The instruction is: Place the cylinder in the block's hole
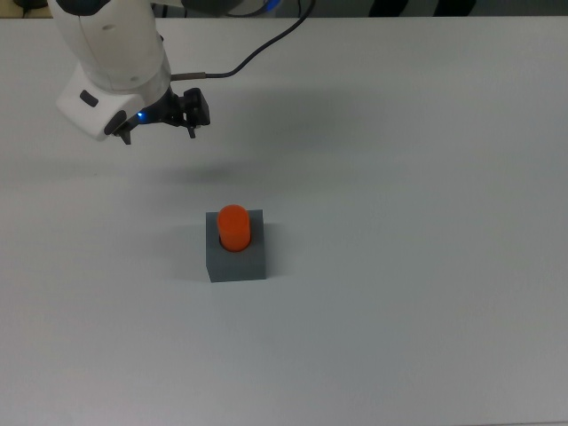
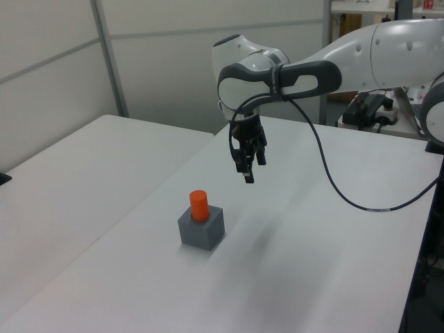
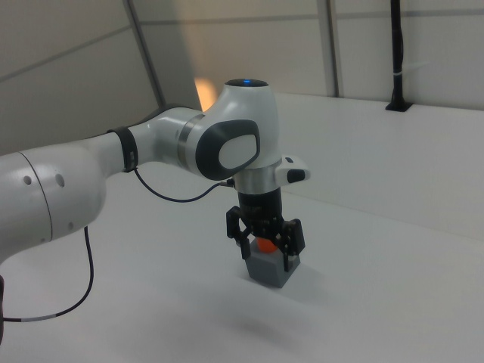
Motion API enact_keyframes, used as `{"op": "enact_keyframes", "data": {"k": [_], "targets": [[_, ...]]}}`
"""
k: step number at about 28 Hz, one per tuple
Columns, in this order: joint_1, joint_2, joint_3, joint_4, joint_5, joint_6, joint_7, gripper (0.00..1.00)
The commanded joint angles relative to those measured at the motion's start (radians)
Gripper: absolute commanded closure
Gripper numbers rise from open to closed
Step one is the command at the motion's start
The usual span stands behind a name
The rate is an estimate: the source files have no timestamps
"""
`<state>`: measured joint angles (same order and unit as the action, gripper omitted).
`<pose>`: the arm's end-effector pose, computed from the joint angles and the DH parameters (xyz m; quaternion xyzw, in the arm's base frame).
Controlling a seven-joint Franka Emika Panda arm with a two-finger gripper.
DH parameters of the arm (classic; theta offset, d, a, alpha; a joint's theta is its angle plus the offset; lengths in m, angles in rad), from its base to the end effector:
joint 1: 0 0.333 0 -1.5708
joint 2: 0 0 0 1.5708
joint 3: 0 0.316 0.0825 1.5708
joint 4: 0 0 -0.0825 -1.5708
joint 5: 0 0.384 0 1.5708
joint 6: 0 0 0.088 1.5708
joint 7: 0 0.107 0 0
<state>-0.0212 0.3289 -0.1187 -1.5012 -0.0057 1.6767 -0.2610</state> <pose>0.6377 -0.0810 0.4688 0.9949 0.0625 -0.0784 0.0066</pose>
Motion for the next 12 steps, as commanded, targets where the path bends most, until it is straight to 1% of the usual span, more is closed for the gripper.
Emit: {"op": "enact_keyframes", "data": {"k": [1,6,12], "targets": [[0.003,0.001,-0.004,0.001,-0.019,0.015,0.008,0.0],[0.001,0.001,-0.006,0.001,-0.017,0.015,0.006,0.0],[-0.019,0.001,-0.004,0.001,-0.007,0.015,0.006,0.0]]}}
